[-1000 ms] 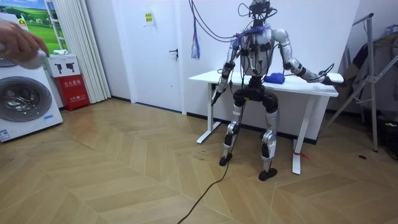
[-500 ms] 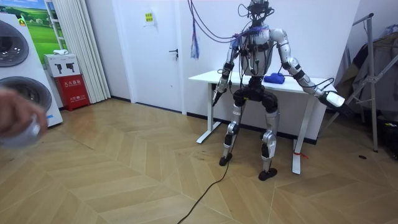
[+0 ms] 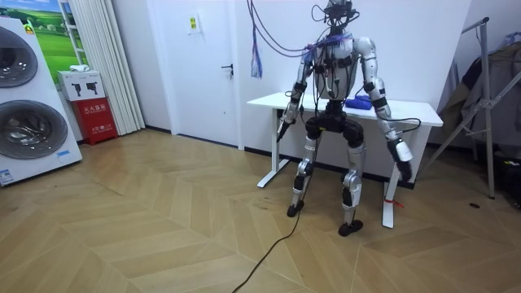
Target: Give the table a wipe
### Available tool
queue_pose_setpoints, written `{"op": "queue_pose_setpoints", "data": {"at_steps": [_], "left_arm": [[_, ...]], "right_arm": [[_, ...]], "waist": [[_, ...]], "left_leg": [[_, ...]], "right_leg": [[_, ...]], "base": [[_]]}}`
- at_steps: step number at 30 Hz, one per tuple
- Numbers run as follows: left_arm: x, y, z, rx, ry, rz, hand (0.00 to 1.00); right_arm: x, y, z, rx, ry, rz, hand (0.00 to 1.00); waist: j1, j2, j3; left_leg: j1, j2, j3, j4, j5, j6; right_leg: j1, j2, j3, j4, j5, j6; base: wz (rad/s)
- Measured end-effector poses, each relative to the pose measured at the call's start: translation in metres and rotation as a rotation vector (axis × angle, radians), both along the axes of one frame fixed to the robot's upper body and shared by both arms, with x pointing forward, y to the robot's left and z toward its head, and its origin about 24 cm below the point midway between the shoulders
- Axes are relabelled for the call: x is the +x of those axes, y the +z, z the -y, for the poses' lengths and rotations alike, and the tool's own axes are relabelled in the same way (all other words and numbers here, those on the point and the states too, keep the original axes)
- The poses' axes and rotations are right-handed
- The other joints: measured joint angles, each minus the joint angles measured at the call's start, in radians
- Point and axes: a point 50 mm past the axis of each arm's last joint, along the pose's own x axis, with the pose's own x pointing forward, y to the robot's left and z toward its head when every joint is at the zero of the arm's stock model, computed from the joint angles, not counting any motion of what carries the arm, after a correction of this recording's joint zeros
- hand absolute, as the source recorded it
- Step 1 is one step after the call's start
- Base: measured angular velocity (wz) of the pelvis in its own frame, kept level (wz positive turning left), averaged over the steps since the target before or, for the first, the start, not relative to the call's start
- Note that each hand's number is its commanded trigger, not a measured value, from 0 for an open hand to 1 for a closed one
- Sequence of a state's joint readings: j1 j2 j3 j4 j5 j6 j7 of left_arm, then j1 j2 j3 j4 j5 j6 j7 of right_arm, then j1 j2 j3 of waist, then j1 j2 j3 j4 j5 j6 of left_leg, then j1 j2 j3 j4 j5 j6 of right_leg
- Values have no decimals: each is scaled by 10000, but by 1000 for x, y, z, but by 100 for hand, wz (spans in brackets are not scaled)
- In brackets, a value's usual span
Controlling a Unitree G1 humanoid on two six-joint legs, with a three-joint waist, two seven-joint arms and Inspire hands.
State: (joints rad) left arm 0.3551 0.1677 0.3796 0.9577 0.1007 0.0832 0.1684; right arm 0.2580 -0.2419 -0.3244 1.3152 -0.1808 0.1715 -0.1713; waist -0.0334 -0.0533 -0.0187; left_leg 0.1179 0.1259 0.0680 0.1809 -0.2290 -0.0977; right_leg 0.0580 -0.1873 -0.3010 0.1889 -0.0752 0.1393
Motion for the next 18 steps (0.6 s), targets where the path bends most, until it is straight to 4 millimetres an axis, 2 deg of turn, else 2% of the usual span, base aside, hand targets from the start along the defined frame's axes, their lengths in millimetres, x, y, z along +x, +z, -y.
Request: {"op": "queue_pose_setpoints", "data": {"at_steps": [5, 8, 10, 16, 18], "left_arm": [[-2, -8, 16, -231, -386, -502, 0], [4, -12, 27, -292, -665, -567, 0], [9, -15, 33, -344, -956, -699, 0], [18, -17, 39, -241, -1348, -639, 0], [18, -17, 40, -194, -1446, -654, 0]], "right_arm": [[5, -8, -18, 770, 1015, -414, 0], [31, -11, -20, 783, 2426, -178, 0], [56, -13, -21, 552, 3818, 58, 0], [119, -7, -24, -219, 5688, 1852, 0], [124, -8, -29, -203, 6134, 2000, 0]], "waist": [[131, 277, 42], [174, 400, 73], [299, 461, 84], [445, 585, 146], [467, 585, 145]], "left_leg": [[182, 7, -5, 100, -96, 10], [181, 7, -7, 114, -93, 7], [172, 6, -26, 113, -85, 0], [104, 0, -136, 112, -84, 2], [95, -2, -209, 100, -83, 2]], "right_leg": [[239, -2, -2, -10, 0, 0], [233, 1, -1, -3, 3, -5], [234, 10, -4, -6, 6, -8], [238, 10, -48, -28, -5, 8], [269, 10, -108, -34, -18, 27]], "base": [[0], [0], [0], [4], [9]]}}
